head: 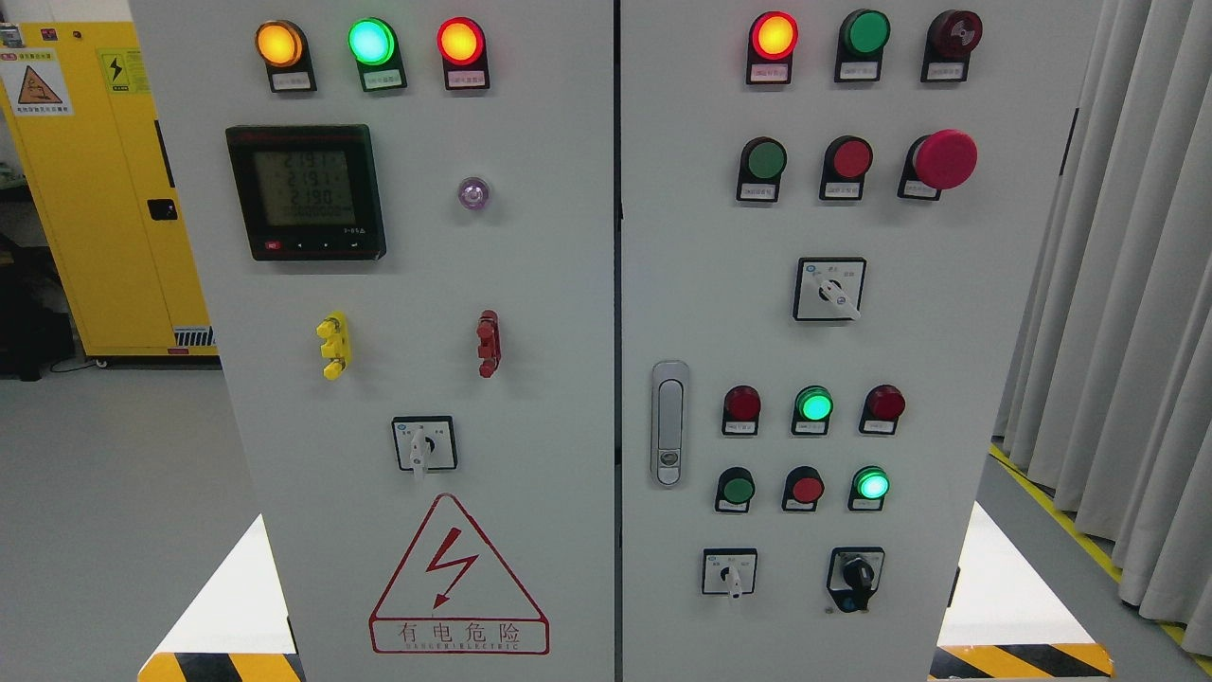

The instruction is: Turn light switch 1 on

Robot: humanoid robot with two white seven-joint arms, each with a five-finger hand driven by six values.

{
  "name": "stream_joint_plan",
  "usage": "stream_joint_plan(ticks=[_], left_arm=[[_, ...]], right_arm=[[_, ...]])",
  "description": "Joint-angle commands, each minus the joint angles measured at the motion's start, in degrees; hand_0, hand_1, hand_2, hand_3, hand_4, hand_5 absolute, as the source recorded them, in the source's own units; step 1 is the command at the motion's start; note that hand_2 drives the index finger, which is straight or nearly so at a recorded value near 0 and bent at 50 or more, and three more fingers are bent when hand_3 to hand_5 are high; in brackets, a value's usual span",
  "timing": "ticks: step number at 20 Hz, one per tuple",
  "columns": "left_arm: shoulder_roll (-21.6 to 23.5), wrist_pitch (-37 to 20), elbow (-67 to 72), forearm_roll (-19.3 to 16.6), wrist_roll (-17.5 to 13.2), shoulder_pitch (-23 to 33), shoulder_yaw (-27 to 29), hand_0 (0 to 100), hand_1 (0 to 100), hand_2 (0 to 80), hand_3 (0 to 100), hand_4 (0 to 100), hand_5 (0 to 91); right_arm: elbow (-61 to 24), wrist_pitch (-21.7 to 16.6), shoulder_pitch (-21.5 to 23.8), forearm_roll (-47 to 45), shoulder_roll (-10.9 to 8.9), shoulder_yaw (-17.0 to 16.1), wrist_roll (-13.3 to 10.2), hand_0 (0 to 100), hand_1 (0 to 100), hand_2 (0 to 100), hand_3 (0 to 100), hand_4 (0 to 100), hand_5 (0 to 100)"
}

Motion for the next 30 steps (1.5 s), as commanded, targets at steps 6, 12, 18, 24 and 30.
stream_joint_plan(ticks=[6,12,18,24,30], left_arm=[[0.97,-0.07,0.44,-0.01,0.03,-0.02,-0.17,22,14,0.0,0,0,0.0],[1.67,-0.16,-18.41,0.69,5.21,6.90,0.62,22,16,0.0,0,0,0.0],[1.85,-4.11,-44.16,-0.01,6.10,15.96,6.51,22,23,0.0,19,21,0.0],[3.51,-4.20,-76.42,-1.77,10.82,22.03,8.27,26,30,5.4,34,44,14.5],[3.96,-4.03,-97.70,-2.21,13.57,22.57,9.67,29,39,27.8,53,62,37.2]], right_arm=[[0.00,0.05,0.00,-1.67,0.00,0.00,0.04,0,50,4,0,0,0],[0.00,0.05,0.00,-1.67,0.00,0.00,0.04,0,50,4,0,0,0],[0.00,0.05,0.00,-1.67,0.00,0.00,0.04,0,50,4,0,0,0],[0.00,0.05,0.00,-1.67,0.00,0.00,0.04,0,50,4,0,0,0],[0.00,0.05,0.00,-1.67,0.00,0.00,0.04,0,50,4,0,0,0]])
